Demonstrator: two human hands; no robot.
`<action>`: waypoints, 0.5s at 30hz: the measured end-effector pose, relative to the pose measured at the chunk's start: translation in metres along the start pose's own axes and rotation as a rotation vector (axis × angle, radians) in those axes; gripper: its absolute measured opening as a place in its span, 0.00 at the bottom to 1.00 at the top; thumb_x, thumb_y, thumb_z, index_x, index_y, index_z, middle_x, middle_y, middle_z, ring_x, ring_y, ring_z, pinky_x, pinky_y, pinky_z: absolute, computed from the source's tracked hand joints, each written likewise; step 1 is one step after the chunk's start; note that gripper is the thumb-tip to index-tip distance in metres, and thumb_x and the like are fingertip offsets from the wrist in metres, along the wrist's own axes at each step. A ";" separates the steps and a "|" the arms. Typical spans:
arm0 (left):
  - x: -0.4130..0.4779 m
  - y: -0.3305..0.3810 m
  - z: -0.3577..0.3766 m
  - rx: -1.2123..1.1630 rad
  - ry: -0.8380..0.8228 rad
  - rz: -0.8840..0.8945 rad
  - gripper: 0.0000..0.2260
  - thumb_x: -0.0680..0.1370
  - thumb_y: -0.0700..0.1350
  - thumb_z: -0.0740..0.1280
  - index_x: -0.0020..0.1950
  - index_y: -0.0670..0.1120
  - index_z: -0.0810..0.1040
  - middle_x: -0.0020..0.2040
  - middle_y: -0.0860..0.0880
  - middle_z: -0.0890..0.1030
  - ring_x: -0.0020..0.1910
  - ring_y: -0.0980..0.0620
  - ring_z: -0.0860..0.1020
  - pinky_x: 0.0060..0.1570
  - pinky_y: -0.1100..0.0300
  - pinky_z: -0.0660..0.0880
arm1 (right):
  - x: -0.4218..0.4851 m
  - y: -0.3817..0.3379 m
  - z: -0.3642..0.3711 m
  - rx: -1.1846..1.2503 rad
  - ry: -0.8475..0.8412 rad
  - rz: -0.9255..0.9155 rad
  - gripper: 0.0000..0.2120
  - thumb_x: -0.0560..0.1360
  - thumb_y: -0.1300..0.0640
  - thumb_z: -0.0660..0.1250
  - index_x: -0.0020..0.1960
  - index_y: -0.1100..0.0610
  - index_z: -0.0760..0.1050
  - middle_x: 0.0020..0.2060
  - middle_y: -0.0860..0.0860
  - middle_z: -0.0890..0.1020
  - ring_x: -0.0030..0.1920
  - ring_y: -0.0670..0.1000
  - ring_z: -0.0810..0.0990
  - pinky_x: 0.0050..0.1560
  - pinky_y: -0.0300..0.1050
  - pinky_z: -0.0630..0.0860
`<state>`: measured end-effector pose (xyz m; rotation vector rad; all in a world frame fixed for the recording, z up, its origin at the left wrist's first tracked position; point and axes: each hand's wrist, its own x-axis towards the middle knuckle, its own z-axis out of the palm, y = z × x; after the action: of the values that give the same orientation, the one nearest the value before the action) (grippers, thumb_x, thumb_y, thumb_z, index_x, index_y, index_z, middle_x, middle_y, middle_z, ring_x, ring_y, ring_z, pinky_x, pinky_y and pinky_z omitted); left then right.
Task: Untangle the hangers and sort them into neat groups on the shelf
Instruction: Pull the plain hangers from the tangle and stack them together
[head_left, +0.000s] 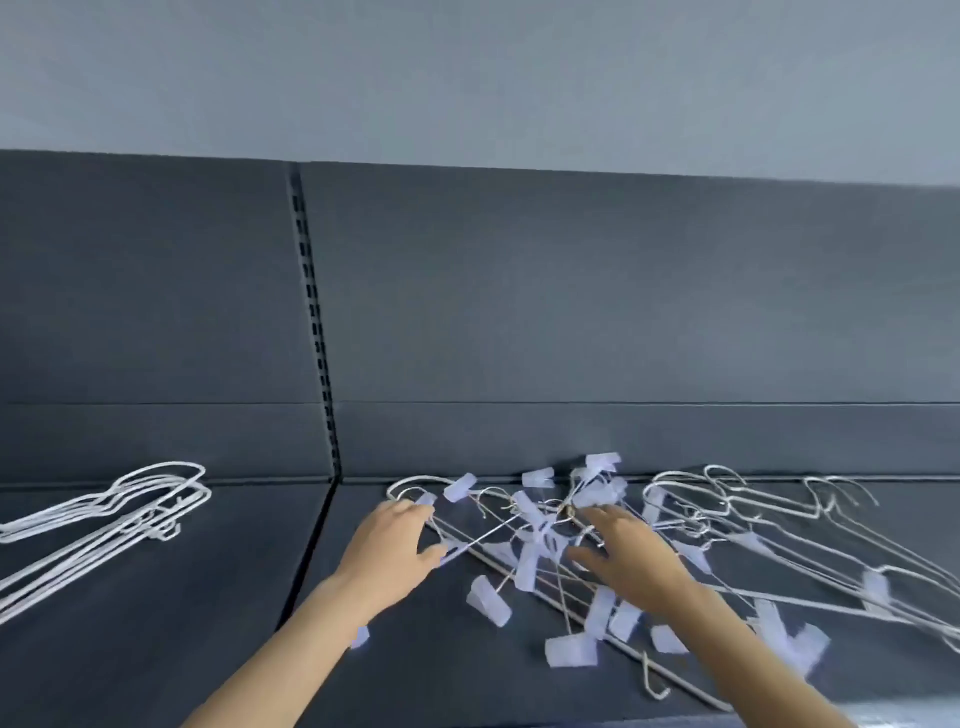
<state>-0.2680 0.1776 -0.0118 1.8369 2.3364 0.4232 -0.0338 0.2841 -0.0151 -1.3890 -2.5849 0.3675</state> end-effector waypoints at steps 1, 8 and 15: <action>0.006 0.022 0.006 0.000 -0.003 0.022 0.21 0.77 0.52 0.60 0.67 0.45 0.68 0.67 0.48 0.71 0.67 0.49 0.65 0.64 0.58 0.64 | -0.007 0.021 -0.007 -0.001 0.011 0.018 0.23 0.76 0.47 0.61 0.68 0.55 0.65 0.63 0.52 0.73 0.60 0.54 0.74 0.59 0.48 0.72; 0.036 0.172 0.059 -0.012 -0.037 0.090 0.21 0.78 0.51 0.61 0.69 0.45 0.67 0.68 0.48 0.70 0.68 0.50 0.66 0.67 0.57 0.64 | -0.041 0.171 -0.050 0.006 0.025 0.090 0.16 0.74 0.49 0.62 0.59 0.57 0.72 0.57 0.54 0.76 0.56 0.56 0.76 0.53 0.49 0.74; 0.070 0.284 0.097 -0.025 -0.038 0.120 0.19 0.78 0.50 0.61 0.67 0.45 0.69 0.66 0.48 0.72 0.66 0.50 0.68 0.65 0.56 0.64 | -0.058 0.303 -0.078 0.018 0.004 0.182 0.19 0.76 0.51 0.61 0.65 0.56 0.69 0.61 0.54 0.75 0.61 0.55 0.74 0.56 0.46 0.71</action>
<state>0.0055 0.3198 -0.0128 1.9623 2.1940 0.4255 0.2587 0.4068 -0.0348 -1.6213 -2.4523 0.4129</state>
